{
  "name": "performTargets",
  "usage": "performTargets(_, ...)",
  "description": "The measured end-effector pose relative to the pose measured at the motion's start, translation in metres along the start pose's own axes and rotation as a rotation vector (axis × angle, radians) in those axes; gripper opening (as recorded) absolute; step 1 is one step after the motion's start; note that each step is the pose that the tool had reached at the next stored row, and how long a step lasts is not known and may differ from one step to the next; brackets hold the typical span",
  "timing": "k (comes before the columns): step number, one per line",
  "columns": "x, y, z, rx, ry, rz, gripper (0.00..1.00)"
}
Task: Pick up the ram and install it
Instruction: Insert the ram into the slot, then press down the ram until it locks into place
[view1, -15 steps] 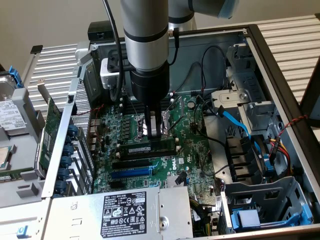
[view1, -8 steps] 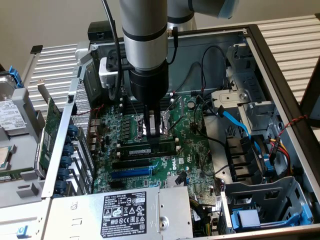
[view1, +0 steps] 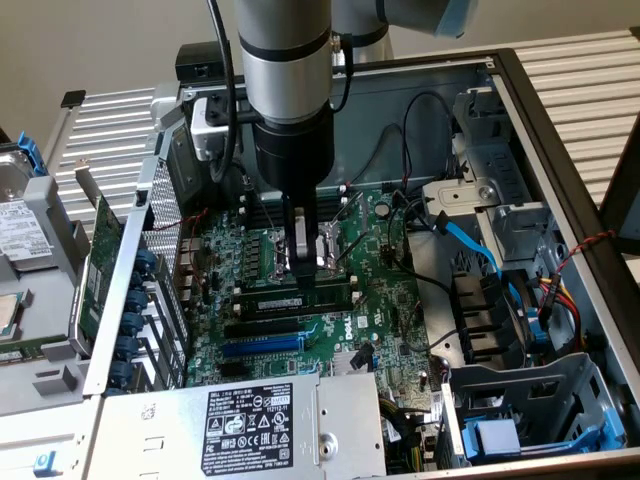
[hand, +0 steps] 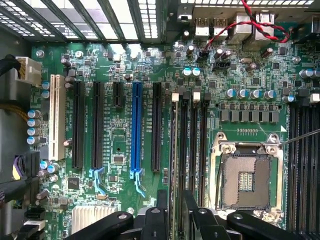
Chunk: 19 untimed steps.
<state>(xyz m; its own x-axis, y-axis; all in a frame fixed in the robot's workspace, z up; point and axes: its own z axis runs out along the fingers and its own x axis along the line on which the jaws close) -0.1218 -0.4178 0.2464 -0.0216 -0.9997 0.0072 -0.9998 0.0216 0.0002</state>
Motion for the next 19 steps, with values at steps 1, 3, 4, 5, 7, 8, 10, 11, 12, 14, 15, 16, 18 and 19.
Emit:
performTargets(1,0.0000,0.0000,-0.0006,0.0000,0.0000,0.000,0.27)
performTargets(3,0.0000,0.0000,-0.0013,0.0000,-0.0001,0.000,0.27)
performTargets(4,0.0000,0.0000,-0.0014,0.0001,-0.0002,0.000,0.27)
performTargets(5,0.0000,0.0000,-0.0015,0.0001,-0.0002,0.000,0.27)
performTargets(7,0.0000,0.0001,-0.0016,0.0000,-0.0001,0.000,0.27)
performTargets(8,0.0000,0.0001,-0.0017,0.0000,0.0000,0.000,0.27)
performTargets(10,0.0000,0.0002,-0.0017,0.0000,0.0000,0.000,0.27)
performTargets(11,0.0000,0.0003,-0.0017,-0.0001,0.0001,0.000,0.27)
performTargets(12,0.0000,0.0008,-0.0018,-0.0004,0.0002,0.000,0.27)
performTargets(14,0.0000,0.0014,-0.0018,-0.0012,0.0001,0.000,0.27)
performTargets(15,0.0000,0.0019,-0.0019,-0.0017,0.0001,0.000,0.27)
performTargets(16,0.0000,0.0022,-0.0020,-0.0023,0.0001,0.000,0.27)
performTargets(18,0.0001,0.0028,-0.0022,-0.0037,0.0001,0.000,0.27)
performTargets(19,0.0001,0.0030,-0.0023,-0.0054,0.0002,0.000,0.27)
